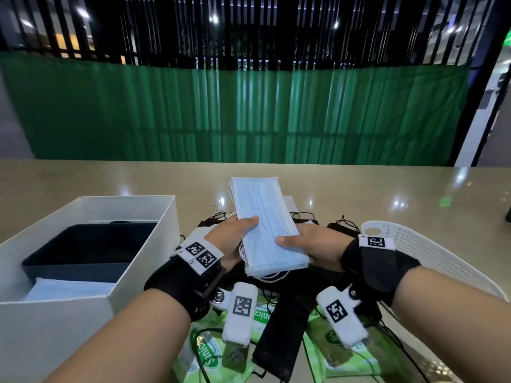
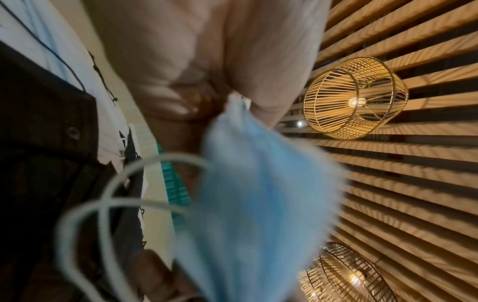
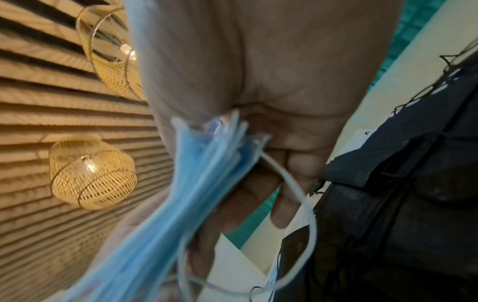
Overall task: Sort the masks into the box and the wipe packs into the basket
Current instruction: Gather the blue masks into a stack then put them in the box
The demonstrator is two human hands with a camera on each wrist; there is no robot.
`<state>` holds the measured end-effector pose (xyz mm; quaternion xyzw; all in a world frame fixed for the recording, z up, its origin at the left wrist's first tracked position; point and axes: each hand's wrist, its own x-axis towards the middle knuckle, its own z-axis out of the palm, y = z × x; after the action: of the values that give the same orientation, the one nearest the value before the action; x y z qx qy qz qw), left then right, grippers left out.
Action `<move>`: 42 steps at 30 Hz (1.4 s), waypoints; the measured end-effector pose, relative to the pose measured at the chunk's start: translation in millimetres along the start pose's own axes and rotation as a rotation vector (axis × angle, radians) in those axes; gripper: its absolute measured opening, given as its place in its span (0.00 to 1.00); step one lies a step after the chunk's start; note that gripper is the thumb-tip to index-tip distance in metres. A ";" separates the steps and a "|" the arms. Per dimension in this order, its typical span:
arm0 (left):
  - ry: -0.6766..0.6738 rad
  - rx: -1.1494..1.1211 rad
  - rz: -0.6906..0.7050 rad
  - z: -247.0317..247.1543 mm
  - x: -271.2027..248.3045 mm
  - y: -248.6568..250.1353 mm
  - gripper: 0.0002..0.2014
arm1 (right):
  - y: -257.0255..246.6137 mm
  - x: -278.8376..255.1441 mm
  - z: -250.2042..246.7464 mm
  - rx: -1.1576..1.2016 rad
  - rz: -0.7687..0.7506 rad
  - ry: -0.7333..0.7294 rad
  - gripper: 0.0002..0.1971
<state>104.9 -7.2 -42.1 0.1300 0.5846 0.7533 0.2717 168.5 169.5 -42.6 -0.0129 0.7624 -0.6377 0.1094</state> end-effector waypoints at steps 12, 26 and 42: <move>0.346 -0.185 -0.023 -22.0 14.6 -3.0 0.21 | 1.7 -0.6 6.5 0.155 0.057 0.063 0.33; 0.403 -0.193 0.103 -14.7 5.0 6.5 0.17 | 11.7 1.3 -10.3 0.188 0.021 0.292 0.08; 0.335 -0.200 0.056 1.8 18.2 -7.0 0.20 | -12.1 4.7 26.7 -0.779 -0.365 0.494 0.19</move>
<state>92.7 5.7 -50.4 -0.0088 0.5400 0.8260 0.1611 167.4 140.7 -35.8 -0.0344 0.9325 -0.2980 -0.2012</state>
